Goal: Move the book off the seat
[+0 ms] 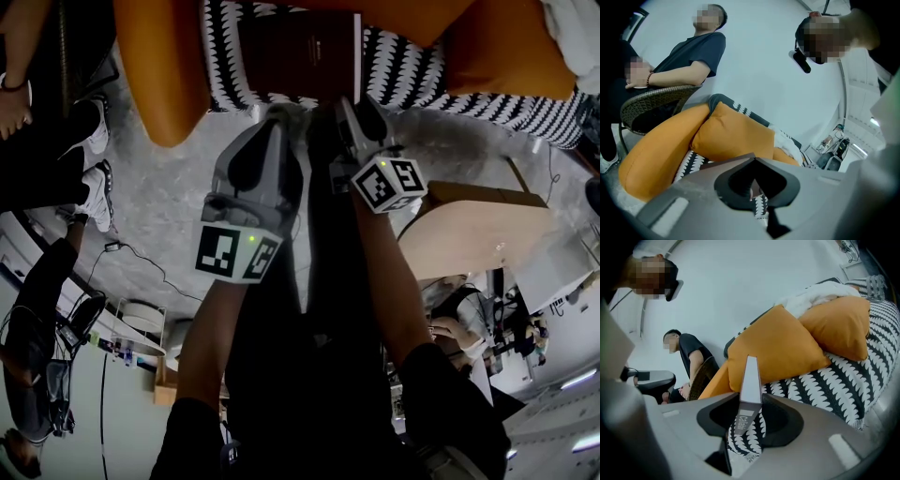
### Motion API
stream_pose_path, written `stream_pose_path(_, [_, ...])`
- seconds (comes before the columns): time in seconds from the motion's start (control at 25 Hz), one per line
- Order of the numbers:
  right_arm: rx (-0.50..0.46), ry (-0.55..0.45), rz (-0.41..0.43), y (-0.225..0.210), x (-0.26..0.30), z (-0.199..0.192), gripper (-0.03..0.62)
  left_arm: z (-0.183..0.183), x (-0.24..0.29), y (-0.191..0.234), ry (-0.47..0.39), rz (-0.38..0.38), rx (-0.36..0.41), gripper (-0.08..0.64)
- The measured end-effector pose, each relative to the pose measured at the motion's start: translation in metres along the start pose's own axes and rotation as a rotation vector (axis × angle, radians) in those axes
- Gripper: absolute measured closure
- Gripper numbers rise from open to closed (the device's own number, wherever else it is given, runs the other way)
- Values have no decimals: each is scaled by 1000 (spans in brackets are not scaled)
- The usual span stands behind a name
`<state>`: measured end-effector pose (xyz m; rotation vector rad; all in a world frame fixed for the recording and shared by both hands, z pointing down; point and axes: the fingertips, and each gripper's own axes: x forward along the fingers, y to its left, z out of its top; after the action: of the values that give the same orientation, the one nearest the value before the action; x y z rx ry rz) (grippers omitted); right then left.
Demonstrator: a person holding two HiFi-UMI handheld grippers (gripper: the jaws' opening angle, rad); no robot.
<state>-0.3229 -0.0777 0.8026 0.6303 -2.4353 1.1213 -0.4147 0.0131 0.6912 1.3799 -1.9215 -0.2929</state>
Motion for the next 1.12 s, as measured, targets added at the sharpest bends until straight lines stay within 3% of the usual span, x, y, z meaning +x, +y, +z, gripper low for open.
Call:
stream_pose_path(0.6, [-105, 13, -30, 41, -20, 33, 436, 37, -13, -17, -31, -27, 16, 554])
stream_pose_path(1.12, [-204, 39, -91, 77, -65, 82, 437, 100, -30, -52, -78, -30, 58, 554])
